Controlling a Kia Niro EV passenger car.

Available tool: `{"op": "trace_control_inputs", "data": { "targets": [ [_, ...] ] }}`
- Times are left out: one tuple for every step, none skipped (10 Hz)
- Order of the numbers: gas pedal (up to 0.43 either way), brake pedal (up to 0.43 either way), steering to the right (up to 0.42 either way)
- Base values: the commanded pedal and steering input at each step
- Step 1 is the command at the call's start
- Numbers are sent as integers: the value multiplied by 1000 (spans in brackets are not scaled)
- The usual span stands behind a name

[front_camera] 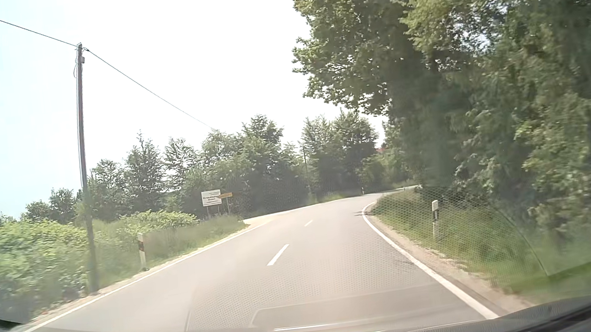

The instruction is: Follow the waypoints while adhering to traffic rules and regulations

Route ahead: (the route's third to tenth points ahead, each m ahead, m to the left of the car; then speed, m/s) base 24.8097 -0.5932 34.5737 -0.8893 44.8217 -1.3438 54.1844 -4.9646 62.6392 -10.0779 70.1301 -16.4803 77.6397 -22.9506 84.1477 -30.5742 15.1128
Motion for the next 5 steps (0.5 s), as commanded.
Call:
{"op": "trace_control_inputs", "data": {
  "targets": [
    [0, 37, 15],
    [0, 85, 16],
    [0, 104, 16],
    [0, 122, 17],
    [0, 116, 18]
  ]
}}
